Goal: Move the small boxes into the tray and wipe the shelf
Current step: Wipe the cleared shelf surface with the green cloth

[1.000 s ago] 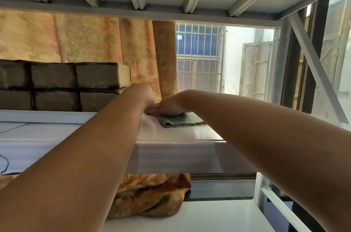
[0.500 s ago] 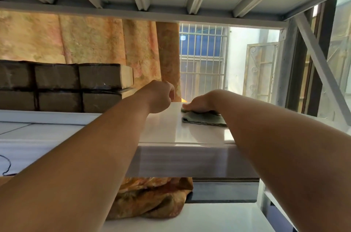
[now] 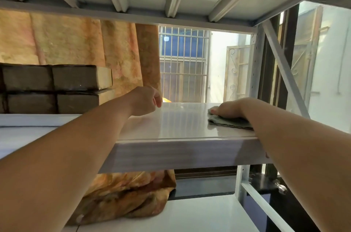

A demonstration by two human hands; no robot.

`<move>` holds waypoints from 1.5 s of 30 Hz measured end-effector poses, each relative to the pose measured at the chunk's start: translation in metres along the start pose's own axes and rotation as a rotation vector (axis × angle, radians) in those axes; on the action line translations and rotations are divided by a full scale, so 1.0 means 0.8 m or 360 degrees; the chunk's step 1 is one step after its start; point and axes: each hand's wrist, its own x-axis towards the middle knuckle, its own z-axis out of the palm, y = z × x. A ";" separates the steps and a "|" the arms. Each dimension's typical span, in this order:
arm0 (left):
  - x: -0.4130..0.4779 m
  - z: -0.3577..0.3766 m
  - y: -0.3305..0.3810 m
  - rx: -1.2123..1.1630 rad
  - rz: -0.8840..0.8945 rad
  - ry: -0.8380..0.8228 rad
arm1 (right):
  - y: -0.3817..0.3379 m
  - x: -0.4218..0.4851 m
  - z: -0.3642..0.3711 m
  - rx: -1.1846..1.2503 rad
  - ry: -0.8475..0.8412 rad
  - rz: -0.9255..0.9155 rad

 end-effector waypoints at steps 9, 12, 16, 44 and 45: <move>-0.003 0.012 0.016 0.0211 0.0135 0.0107 | 0.022 -0.024 0.016 0.0174 0.0028 -0.0020; -0.008 0.014 0.028 0.0264 0.0241 0.0062 | 0.026 -0.033 0.019 0.0207 0.0050 -0.0113; -0.005 0.016 0.030 0.0259 0.0312 0.0172 | 0.030 -0.049 0.019 0.0114 0.0094 -0.0241; -0.007 0.010 0.022 0.0164 0.0300 0.0354 | -0.052 -0.079 0.019 -0.0079 -0.0242 -0.0889; -0.006 0.010 0.021 0.0148 0.0285 0.0354 | -0.047 -0.079 0.011 -0.0105 -0.0242 -0.0861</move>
